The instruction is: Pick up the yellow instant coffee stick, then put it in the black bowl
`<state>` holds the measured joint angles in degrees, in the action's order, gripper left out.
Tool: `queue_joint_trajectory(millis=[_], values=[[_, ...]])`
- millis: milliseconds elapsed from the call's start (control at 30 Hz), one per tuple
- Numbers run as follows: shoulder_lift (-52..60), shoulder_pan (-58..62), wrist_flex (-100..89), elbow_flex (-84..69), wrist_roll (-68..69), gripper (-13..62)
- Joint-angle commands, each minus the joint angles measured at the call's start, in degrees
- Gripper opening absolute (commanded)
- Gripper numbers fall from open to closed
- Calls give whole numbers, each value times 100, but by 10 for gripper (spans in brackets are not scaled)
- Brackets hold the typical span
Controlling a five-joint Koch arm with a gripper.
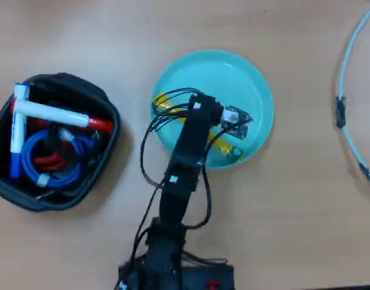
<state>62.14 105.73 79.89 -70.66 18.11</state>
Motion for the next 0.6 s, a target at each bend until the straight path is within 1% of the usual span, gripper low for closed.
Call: queue_joint_trajectory(millis=[0, 333, 567], values=[[853, -79, 343, 158, 70, -62], [2628, -545, -97, 202, 53, -62], [3041, -1371, -246, 220, 53, -62]])
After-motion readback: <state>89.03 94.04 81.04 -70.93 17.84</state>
